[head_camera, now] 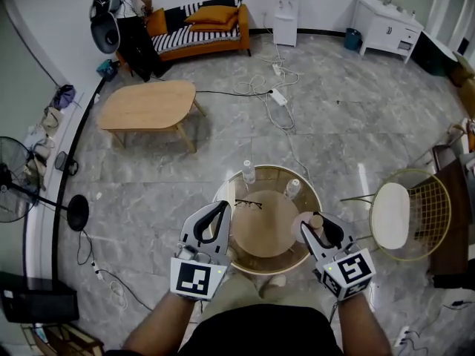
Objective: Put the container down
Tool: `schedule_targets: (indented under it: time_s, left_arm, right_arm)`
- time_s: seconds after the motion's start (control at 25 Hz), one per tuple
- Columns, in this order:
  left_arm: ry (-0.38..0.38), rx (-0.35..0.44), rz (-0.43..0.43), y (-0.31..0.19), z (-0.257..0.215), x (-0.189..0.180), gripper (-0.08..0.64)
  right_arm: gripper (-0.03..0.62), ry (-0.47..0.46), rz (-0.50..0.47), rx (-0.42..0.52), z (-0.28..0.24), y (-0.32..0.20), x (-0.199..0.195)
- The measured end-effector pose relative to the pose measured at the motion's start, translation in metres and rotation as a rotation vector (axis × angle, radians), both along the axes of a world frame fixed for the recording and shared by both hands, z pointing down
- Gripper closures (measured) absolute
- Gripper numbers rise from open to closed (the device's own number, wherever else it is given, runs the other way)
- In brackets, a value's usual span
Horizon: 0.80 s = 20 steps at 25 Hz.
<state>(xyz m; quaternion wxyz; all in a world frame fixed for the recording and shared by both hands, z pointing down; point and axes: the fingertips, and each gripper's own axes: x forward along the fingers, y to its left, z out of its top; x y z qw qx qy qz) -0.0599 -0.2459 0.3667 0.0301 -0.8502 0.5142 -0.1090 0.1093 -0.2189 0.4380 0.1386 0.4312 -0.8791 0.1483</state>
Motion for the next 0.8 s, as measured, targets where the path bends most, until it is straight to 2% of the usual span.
schedule_targets:
  time_s: [0.4,0.8]
  left_arm:
    - [0.015,-0.048,0.045,-0.027,0.062,-0.005,0.545]
    - [0.011,-0.030,0.083,-0.058,0.097,0.015,0.545]
  right_arm:
    - [0.439,0.005,0.057,-0.077,0.080,-0.014,-0.016]
    - [0.439,0.021,0.108,-0.113,0.132,-0.032,-0.011]
